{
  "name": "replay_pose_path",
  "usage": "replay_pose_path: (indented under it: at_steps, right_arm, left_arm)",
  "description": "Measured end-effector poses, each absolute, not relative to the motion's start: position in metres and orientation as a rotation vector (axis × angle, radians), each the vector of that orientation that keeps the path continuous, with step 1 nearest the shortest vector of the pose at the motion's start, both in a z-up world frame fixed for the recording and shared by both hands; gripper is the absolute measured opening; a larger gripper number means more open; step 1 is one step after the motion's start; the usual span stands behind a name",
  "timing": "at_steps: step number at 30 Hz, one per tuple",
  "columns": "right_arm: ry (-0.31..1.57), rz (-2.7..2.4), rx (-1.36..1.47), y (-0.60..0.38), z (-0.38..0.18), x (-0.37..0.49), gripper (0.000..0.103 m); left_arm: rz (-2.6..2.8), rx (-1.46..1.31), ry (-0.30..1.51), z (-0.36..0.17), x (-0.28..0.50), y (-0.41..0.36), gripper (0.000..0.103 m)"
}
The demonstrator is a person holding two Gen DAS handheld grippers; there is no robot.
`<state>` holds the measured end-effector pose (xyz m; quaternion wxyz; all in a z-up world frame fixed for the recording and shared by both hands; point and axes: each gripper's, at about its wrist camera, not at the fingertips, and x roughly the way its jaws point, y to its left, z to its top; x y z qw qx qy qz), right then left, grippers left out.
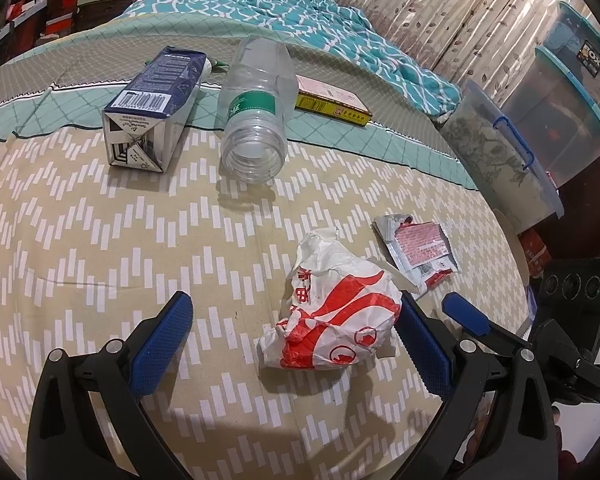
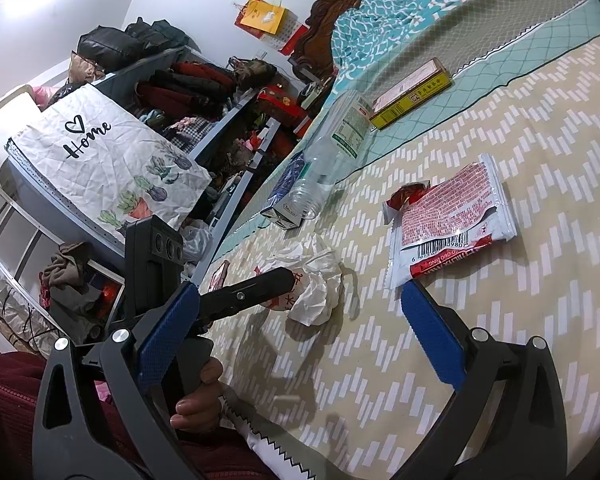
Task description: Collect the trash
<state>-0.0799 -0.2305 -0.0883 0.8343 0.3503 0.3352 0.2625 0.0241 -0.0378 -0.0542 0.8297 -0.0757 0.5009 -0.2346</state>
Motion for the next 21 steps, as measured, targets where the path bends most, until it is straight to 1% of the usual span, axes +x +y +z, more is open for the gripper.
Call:
replay_pose_path:
  at_steps: [21]
  right_arm:
    - [0.71, 0.554, 0.74, -0.227, -0.0878, -0.0807, 0.1]
  left_arm:
    - [-0.497, -0.139, 1.061, -0.0574, 0.0264, -0.0431, 0.095]
